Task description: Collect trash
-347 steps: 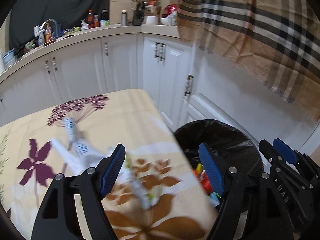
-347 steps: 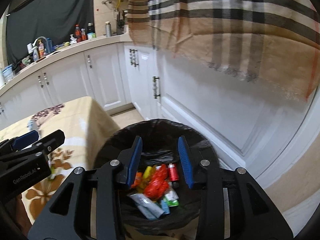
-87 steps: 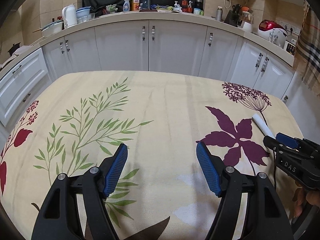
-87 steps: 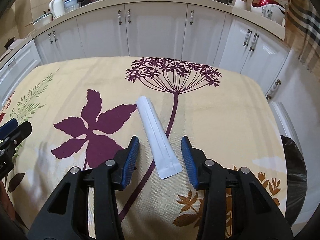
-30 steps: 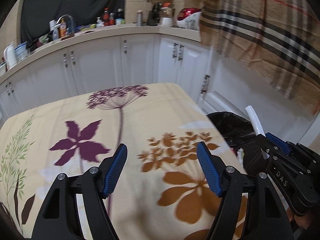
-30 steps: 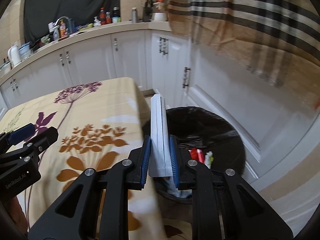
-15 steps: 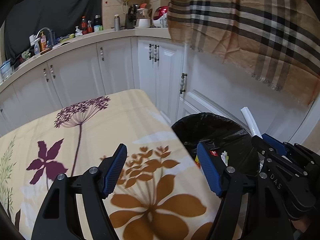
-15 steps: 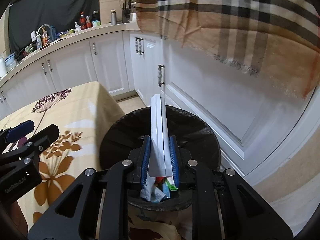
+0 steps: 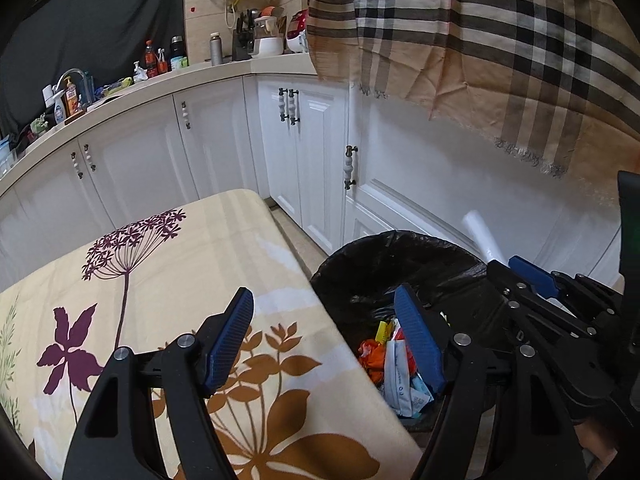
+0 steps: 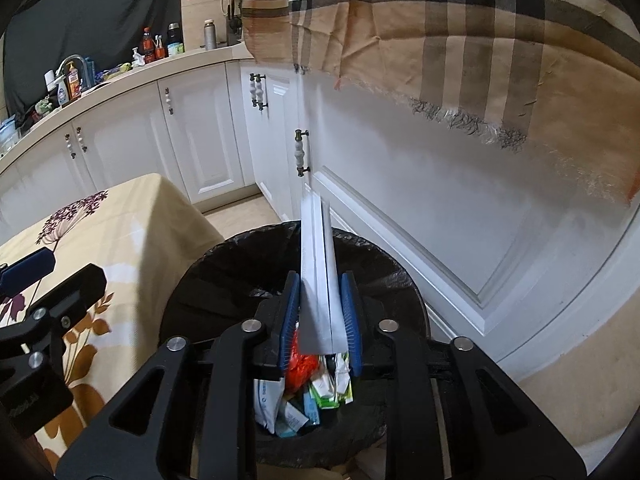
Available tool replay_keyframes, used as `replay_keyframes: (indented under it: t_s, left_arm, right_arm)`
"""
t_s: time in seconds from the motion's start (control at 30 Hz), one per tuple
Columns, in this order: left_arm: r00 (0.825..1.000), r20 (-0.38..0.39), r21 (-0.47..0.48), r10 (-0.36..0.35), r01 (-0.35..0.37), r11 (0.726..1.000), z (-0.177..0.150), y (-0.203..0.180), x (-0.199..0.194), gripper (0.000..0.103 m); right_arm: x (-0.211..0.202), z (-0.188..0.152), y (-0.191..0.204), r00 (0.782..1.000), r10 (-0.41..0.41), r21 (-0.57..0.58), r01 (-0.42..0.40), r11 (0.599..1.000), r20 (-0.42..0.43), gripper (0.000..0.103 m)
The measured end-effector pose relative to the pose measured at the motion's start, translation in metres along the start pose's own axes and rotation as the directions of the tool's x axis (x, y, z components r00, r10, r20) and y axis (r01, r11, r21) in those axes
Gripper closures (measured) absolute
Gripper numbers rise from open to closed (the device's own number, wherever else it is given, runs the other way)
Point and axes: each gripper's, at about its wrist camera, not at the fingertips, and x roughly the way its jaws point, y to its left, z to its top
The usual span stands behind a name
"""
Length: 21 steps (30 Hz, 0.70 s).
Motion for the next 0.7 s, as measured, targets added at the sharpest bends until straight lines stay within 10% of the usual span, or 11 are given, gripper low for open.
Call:
replay_keyframes:
  t_s: [0.7]
  left_arm:
    - [0.999,0.035,-0.009,0.004,-0.004,1.000,-0.002,0.003,-0.015,0.025]
  right_arm:
    - [-0.032,-0.010,-0.001,0.999,-0.029,0.026,0.028,0.999,0.040,0.049]
